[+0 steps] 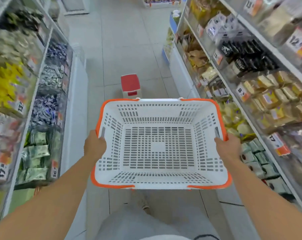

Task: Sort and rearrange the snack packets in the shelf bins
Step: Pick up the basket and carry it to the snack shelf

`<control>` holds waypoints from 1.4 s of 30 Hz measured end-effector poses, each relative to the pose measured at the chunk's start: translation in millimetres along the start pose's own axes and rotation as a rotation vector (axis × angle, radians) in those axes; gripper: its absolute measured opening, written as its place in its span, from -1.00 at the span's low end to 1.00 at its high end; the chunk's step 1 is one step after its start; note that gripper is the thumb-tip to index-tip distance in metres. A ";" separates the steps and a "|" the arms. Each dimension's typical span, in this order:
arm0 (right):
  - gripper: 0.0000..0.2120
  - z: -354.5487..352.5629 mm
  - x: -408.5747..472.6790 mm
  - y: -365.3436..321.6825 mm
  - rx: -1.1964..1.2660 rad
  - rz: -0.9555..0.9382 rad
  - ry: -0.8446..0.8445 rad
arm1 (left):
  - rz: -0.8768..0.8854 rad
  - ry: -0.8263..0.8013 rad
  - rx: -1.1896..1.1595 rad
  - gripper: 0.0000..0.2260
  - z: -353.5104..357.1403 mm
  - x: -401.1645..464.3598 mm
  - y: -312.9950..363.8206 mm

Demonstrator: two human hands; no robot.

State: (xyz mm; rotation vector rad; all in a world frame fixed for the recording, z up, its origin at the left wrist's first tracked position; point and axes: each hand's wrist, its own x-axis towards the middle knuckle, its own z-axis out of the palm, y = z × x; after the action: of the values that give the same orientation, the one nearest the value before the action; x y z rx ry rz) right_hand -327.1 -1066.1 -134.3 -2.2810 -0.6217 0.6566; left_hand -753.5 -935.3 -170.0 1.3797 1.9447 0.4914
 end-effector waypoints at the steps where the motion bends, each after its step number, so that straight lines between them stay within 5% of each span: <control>1: -0.91 7.0 12.2 -21.7 0.014 0.004 0.008 | 0.011 -0.018 -0.004 -0.77 -5.5 25.4 12.6; 12: -0.93 133.2 213.6 -186.9 0.155 0.033 0.079 | 0.044 -0.067 -0.015 -0.82 0.3 312.2 167.6; 17: -0.66 188.1 297.2 -268.6 0.174 0.070 0.071 | 0.039 -0.054 -0.018 -0.90 -9.4 428.2 237.6; 22: -0.82 245.2 371.9 -343.6 0.156 0.102 0.075 | 0.062 -0.056 0.031 -0.89 -15.0 554.0 305.4; 31: -0.92 336.0 451.9 -425.2 0.241 0.318 0.204 | 0.219 -0.220 0.170 -0.85 22.9 783.4 422.9; 42: -0.77 398.9 582.8 -454.0 0.358 0.614 0.350 | 0.398 -0.367 0.277 -0.77 150.2 929.3 598.8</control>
State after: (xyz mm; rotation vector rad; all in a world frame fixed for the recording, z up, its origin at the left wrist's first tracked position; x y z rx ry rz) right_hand -237.1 -237.1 -232.6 -2.1543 0.3568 0.5636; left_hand -427.8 131.7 -178.1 1.8998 1.4829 0.1304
